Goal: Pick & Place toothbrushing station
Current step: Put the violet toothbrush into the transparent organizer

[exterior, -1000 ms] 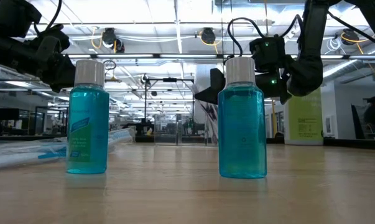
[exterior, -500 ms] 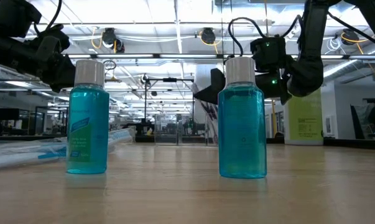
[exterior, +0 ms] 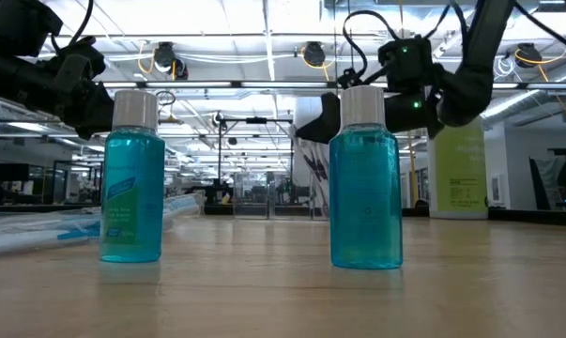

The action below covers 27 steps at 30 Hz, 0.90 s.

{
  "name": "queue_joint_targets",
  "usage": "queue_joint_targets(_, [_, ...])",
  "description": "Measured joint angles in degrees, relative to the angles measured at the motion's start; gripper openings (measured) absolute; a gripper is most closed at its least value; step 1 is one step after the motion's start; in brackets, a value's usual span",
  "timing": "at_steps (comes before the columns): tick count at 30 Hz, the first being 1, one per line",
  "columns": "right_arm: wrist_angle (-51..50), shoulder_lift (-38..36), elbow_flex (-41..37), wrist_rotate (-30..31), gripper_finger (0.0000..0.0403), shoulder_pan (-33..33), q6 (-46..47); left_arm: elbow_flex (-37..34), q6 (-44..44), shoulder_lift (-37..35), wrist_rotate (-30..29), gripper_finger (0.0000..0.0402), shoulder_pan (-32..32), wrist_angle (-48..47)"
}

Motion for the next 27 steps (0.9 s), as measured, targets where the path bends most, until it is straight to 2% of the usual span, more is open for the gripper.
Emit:
queue_joint_targets(7, [-15.4,-6.6,3.4,-0.1,0.0146,0.0,-3.6,0.0,0.0,0.0,0.0,0.0037,0.0,0.0])
queue_joint_targets(17, [-30.7,-7.4,11.6,-0.2,0.0221,0.0,-7.3,0.0,0.0,0.0,0.1,0.0037,0.0,0.0])
queue_joint_targets(21, [-31.2,-7.4,12.8,-0.1,0.0223,0.0,-7.2,0.0,0.0,0.0,0.1,0.0037,0.0,0.0])
queue_joint_targets(27, [-33.7,-7.4,13.8,-0.1,0.0193,-0.5,-7.1,0.0,0.0,0.0,0.2,0.0037,0.0,0.0])
